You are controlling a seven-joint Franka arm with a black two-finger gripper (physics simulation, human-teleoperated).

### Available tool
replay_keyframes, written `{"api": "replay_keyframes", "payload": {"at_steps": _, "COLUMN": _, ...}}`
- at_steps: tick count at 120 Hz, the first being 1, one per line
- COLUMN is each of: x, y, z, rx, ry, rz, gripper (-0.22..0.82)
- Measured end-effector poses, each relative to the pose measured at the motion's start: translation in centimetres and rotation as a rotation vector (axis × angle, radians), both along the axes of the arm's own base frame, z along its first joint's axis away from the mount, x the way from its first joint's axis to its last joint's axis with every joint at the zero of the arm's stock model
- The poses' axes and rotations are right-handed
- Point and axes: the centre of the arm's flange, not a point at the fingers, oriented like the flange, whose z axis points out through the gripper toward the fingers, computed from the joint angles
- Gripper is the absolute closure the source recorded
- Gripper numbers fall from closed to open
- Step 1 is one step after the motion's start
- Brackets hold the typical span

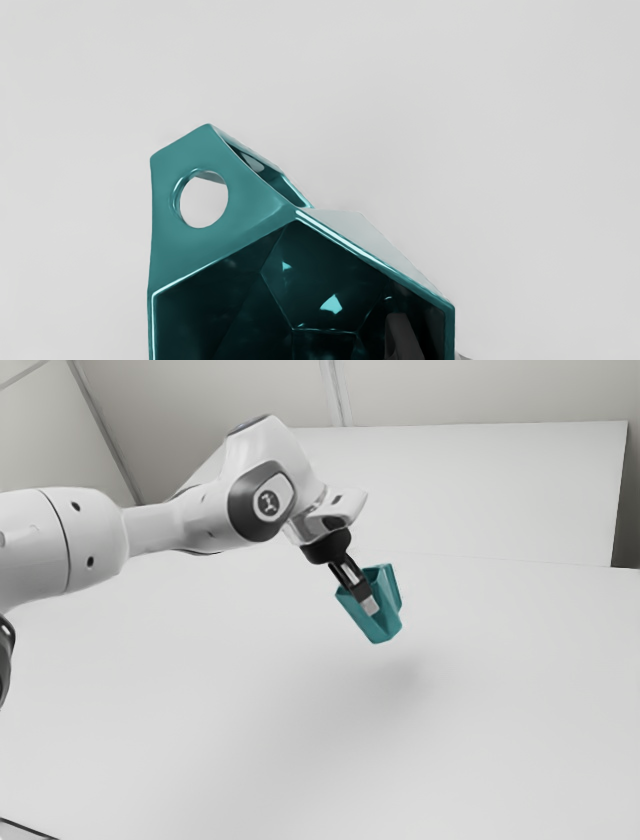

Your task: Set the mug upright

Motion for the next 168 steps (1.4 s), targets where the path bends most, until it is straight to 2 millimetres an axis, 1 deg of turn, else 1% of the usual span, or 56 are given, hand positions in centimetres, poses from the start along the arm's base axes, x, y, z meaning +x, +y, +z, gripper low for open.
{"api": "replay_keyframes", "payload": {"at_steps": 13, "x": -1.4, "y": 2.2, "z": 0.0, "rx": 0.084, "ry": 0.021, "rz": 0.031, "gripper": 0.79}}
{"api": "replay_keyframes", "payload": {"at_steps": 24, "x": -3.0, "y": 3.6, "z": -0.5, "rx": 0.141, "ry": 0.046, "rz": 0.061, "gripper": 0.79}}
{"api": "replay_keyframes", "payload": {"at_steps": 43, "x": -5.5, "y": 6.0, "z": -0.7, "rx": 0.229, "ry": 0.062, "rz": 0.119, "gripper": 0.79}}
{"api": "replay_keyframes", "payload": {"at_steps": 62, "x": -7.4, "y": 6.8, "z": -1.8, "rx": 0.309, "ry": 0.074, "rz": 0.154, "gripper": 0.79}}
{"api": "replay_keyframes", "payload": {"at_steps": 83, "x": -9.3, "y": 7.7, "z": -4.0, "rx": 0.405, "ry": 0.086, "rz": 0.199, "gripper": 0.79}}
{"api": "replay_keyframes", "payload": {"at_steps": 100, "x": -10.3, "y": 8.9, "z": -5.3, "rx": 0.437, "ry": 0.082, "rz": 0.260, "gripper": 0.79}}
{"api": "replay_keyframes", "payload": {"at_steps": 123, "x": -11.0, "y": 10.5, "z": -6.1, "rx": 0.446, "ry": 0.066, "rz": 0.345, "gripper": 0.79}}
{"api": "replay_keyframes", "payload": {"at_steps": 155, "x": -11.8, "y": 11.6, "z": -7.7, "rx": 0.464, "ry": 0.050, "rz": 0.427, "gripper": 0.79}}
{"api": "replay_keyframes", "payload": {"at_steps": 168, "x": -11.5, "y": 11.9, "z": -7.9, "rx": 0.470, "ry": 0.024, "rz": 0.451, "gripper": 0.79}}
